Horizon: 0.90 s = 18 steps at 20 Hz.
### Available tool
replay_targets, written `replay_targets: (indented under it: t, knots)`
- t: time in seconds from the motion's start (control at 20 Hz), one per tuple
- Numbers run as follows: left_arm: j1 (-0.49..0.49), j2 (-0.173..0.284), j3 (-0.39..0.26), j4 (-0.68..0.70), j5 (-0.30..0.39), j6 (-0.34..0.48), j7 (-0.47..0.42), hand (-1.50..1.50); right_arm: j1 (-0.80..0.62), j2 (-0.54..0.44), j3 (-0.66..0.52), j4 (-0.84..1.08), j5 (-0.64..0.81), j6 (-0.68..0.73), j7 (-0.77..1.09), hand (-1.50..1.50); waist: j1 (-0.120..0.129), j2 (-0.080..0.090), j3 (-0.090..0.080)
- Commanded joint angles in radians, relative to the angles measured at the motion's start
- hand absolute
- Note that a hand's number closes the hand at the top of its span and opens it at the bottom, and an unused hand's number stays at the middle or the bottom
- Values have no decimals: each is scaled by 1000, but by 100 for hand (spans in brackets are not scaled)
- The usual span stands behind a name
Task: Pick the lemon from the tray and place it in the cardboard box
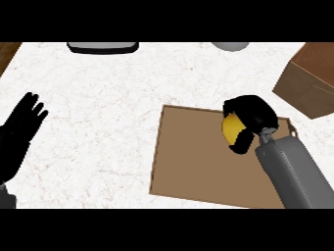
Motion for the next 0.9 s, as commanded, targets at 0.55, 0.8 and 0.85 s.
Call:
replay_targets:
  t: [0.55, 0.8, 0.85]
  knots:
    - [39, -11, 13, -6, 1, -12, -28, 0, -46, -28, -170, -586, -73, 60, 157, 150, -15, -6, 0]
    - [16, -13, 7, 56, -18, -27, -73, 0, -107, -25, -258, -602, -61, 77, 271, 150, -5, 0, 0]
    - [10, -8, 4, 29, -15, -15, -28, 0, -119, -60, -287, -640, -75, 110, 272, 150, -6, -1, 0]
